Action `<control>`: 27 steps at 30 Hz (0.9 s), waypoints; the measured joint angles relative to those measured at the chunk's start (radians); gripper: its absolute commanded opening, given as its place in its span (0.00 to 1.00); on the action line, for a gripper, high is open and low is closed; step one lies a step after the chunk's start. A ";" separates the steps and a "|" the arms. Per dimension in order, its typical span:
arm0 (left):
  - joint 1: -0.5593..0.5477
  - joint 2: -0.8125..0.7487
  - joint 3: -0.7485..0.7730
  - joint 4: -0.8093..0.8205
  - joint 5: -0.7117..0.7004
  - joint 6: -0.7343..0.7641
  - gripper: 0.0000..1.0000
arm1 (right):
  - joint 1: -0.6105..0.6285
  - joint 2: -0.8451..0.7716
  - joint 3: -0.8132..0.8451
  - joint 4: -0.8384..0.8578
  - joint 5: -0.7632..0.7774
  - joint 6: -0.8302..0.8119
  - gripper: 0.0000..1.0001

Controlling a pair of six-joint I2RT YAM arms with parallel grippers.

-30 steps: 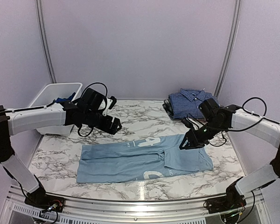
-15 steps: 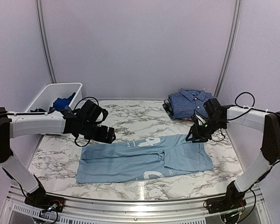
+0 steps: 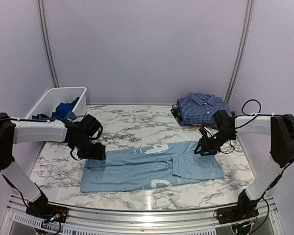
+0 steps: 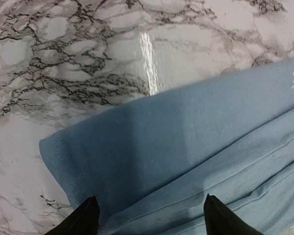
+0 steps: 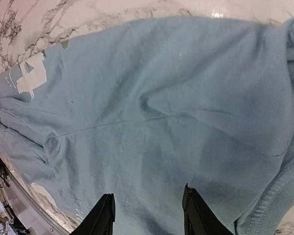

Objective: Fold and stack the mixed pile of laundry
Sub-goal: Adjust the rectangle-folded T-shirt at the center of the board.

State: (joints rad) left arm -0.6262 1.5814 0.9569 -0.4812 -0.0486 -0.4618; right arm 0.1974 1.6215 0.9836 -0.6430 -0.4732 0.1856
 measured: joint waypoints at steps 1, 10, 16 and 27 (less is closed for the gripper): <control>0.000 0.000 -0.009 -0.013 0.008 -0.001 0.70 | -0.001 0.000 -0.014 0.000 0.000 -0.002 0.43; -0.001 -0.106 -0.079 -0.162 0.085 -0.047 0.56 | -0.059 -0.070 -0.108 -0.042 0.001 -0.016 0.44; -0.008 -0.189 -0.031 -0.224 0.124 -0.022 0.61 | -0.083 -0.116 -0.086 -0.061 -0.022 -0.029 0.43; -0.029 0.054 0.215 -0.110 0.127 0.044 0.57 | -0.084 0.005 0.108 0.004 -0.042 0.013 0.38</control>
State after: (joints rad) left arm -0.6548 1.6352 1.1717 -0.5911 0.0780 -0.4175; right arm 0.1139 1.6268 1.0916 -0.6392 -0.5148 0.1982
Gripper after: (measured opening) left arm 0.582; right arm 0.388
